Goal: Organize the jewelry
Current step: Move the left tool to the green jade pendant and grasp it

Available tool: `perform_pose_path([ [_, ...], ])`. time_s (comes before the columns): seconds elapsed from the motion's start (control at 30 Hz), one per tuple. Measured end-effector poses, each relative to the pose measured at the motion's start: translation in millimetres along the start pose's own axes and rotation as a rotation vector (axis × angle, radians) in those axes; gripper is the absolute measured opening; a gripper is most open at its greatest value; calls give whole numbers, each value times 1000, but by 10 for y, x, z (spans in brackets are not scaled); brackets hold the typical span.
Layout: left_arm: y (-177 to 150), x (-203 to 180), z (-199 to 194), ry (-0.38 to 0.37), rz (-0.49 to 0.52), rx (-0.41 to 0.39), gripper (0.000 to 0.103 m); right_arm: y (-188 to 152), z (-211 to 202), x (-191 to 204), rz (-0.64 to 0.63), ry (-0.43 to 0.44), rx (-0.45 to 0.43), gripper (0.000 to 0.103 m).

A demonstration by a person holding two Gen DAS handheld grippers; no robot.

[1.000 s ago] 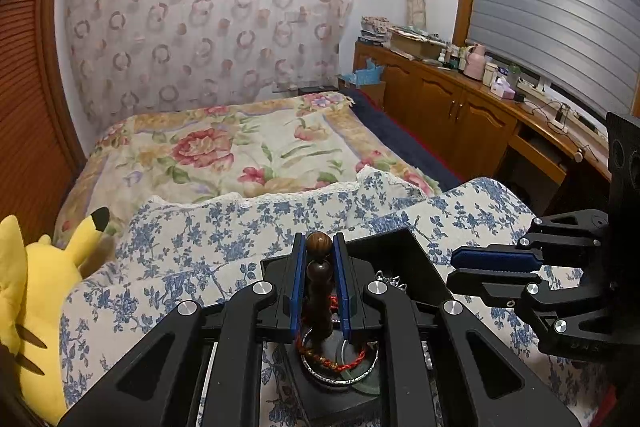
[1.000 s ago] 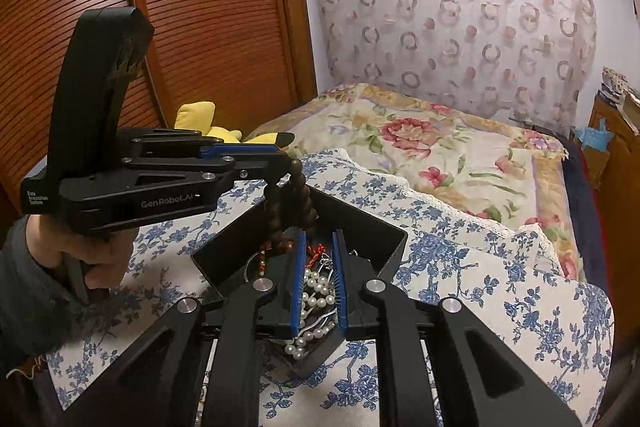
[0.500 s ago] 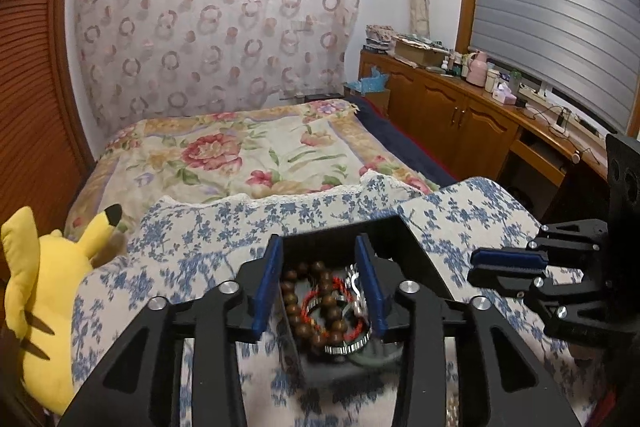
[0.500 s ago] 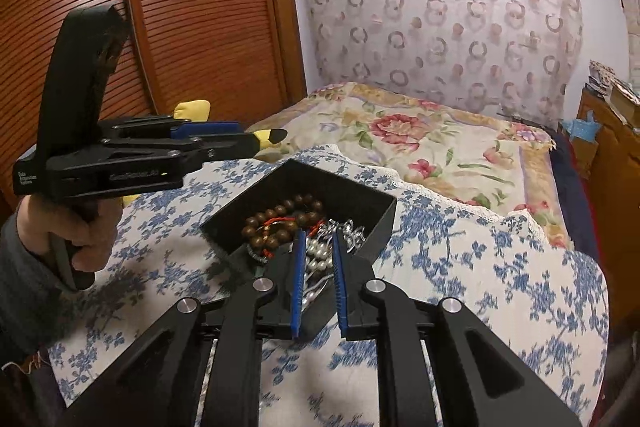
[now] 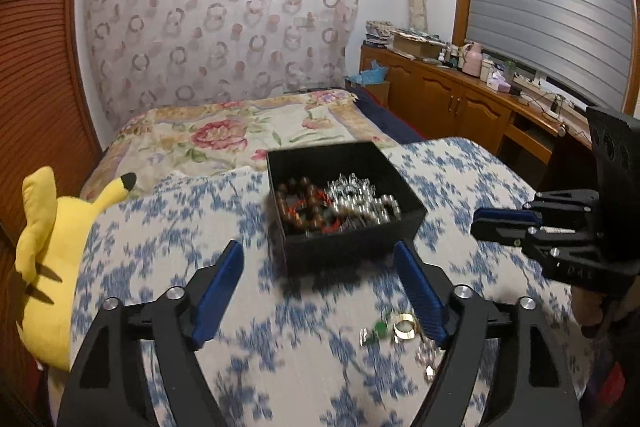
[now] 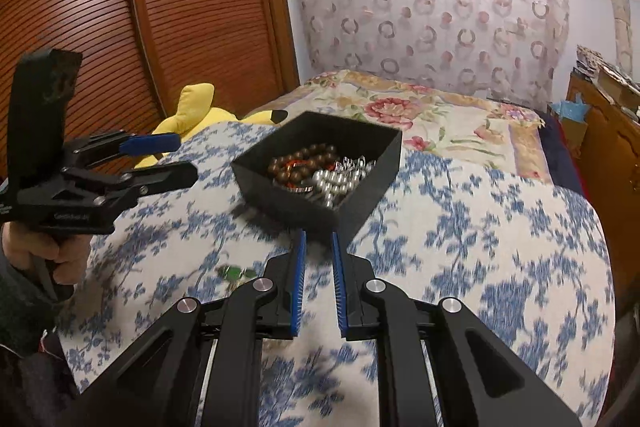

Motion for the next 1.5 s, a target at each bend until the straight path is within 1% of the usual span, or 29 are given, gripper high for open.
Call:
perform_pose_path([
  [0.03,-52,-1,-24,1,-2,1,83,-52,-31,28,7,-2,0,15],
  [0.17,-263,-26,-56,-11,-13,33,83,-231,-118,90,28,-2,4,15],
  [0.27,-364,-46,-30,-17,-9,57,83,-382,-154,134,45,-4,15,16],
  [0.3,-405,-55,-16,-20,-8,69,83,-423,-157,145,47,-5,20,19],
  [0.33,-434,-63,-1,-23,-8,79,83,-482,-163,162,50,-8,28,29],
  [0.37,-462,-72,13,-25,-7,89,83,-525,-165,172,53,-10,33,36],
  [0.5,-571,-134,114,-28,18,135,83,-672,-179,206,65,-19,55,36],
  [0.57,-594,-163,158,-31,31,148,75,-743,-184,221,69,-27,66,36],
  [0.63,-608,-204,219,-43,46,172,61,-788,-191,234,67,-34,74,36],
  [0.7,-610,-237,263,-55,52,186,54,-824,-186,242,72,-31,82,36],
  [0.77,-596,-280,301,-61,70,193,53,-847,-195,246,77,-25,81,36],
  [0.83,-584,-311,329,-62,86,201,46,-872,-191,241,78,-24,87,36],
  [0.9,-581,-340,357,-71,96,215,42,-917,-173,230,87,-20,96,36],
  [1.07,-584,-448,427,-86,123,236,37,-956,-193,247,76,-23,91,36],
  [1.13,-591,-481,458,-89,130,244,33,-963,-188,245,78,-20,93,36],
  [1.27,-574,-489,507,-78,132,248,32,-966,-191,243,85,-16,93,36],
  [1.33,-572,-461,546,-55,134,252,26,-967,-193,242,86,-14,92,36],
  [1.37,-564,-445,554,-46,132,248,25,-968,-192,242,85,-15,93,36],
  [1.5,-557,-419,556,-50,128,250,24,-971,-185,238,84,-16,96,36],
])
Point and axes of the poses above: each gripper's, at about its wrist camera, not at the fingertips, and z roughly the way its jaws point, x to its left, y to its top, the point moved 7 cm from there along z, roughly the way its jaws point, and after that the axes turned 8 degrees about y, right-handed, at the moved point
